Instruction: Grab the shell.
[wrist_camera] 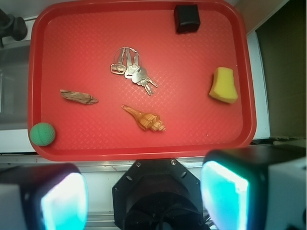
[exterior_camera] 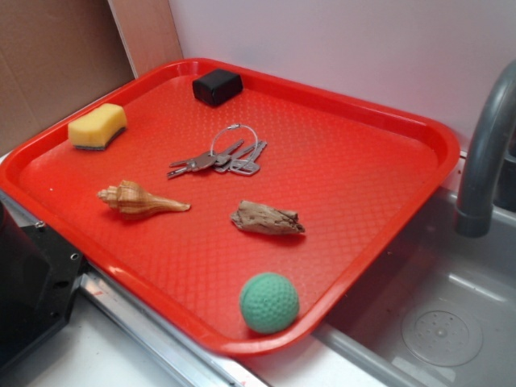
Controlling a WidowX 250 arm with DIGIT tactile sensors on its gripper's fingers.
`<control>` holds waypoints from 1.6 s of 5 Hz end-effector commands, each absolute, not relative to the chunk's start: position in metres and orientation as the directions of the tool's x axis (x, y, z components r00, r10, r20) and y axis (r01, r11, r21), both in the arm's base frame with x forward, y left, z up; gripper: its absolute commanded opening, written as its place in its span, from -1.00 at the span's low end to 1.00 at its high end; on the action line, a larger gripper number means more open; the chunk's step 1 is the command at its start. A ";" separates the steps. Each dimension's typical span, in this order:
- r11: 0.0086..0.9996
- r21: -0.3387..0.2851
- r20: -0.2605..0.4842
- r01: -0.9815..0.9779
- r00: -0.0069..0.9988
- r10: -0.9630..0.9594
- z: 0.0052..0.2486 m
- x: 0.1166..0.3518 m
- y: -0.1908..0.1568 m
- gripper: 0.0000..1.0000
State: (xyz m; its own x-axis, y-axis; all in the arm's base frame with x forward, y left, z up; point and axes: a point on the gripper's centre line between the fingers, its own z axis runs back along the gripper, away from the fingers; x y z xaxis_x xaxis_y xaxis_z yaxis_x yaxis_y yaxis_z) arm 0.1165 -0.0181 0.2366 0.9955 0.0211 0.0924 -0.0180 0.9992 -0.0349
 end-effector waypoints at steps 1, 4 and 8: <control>0.999 -0.035 0.092 -0.018 0.996 0.021 0.237 0.116 -0.018 1.00; 0.885 0.012 -0.050 0.465 0.884 -0.464 0.158 0.140 -0.066 1.00; 0.823 -0.023 -0.195 0.568 0.805 -0.561 0.064 0.153 0.003 1.00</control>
State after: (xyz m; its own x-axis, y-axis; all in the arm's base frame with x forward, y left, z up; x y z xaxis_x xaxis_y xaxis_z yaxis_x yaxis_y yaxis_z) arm 0.1563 0.0030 0.0607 0.8056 -0.5517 -0.2161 0.5584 0.8288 -0.0342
